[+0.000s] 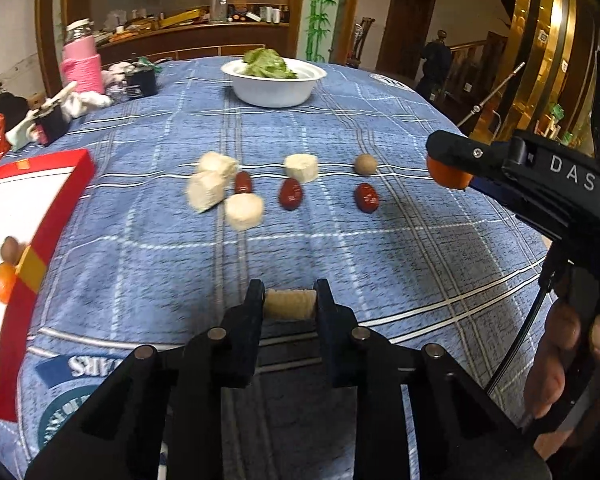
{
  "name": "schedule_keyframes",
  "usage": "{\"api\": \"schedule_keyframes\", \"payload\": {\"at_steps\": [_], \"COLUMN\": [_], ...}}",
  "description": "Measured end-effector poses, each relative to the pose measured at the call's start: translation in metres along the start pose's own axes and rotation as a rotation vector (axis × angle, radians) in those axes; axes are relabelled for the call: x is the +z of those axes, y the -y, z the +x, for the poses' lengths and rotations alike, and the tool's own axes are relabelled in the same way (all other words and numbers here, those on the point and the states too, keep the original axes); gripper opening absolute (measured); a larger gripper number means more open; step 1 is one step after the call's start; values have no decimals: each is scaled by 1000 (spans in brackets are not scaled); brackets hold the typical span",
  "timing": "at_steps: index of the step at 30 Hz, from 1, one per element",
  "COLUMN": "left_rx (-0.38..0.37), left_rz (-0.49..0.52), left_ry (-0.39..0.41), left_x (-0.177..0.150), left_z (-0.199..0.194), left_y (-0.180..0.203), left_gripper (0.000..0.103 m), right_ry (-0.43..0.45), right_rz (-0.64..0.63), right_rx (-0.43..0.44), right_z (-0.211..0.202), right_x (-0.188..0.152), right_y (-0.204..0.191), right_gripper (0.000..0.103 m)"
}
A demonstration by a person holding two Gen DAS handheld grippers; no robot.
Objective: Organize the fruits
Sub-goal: 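Grasp a pale yam chunk with the left tool while the right tool lifts the orange, then carry the yam chunk and the orange over the red-rimmed tray with both tools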
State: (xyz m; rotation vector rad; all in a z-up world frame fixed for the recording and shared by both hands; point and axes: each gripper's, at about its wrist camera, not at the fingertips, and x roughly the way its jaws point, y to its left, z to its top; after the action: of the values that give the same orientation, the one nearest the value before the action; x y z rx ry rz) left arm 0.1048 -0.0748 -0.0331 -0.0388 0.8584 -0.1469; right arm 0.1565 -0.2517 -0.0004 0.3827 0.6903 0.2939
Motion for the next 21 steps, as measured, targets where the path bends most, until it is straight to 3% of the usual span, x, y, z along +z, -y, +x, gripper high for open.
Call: {"api": "schedule_keyframes", "payload": {"at_steps": [11, 21], "left_rx": [149, 194], "left_rz": [-54, -124], "left_ry": [28, 54], "left_x": [-12, -21], "left_z": [-24, -45], "left_y": [-34, -72], "left_gripper": [22, 22], "right_ry": [-12, -57], "right_rz": [-84, -185], "right_rx": [-20, -78], "right_z": [5, 20], "right_x": [-6, -17], "right_y": [-14, -38], "right_gripper": [36, 36]}}
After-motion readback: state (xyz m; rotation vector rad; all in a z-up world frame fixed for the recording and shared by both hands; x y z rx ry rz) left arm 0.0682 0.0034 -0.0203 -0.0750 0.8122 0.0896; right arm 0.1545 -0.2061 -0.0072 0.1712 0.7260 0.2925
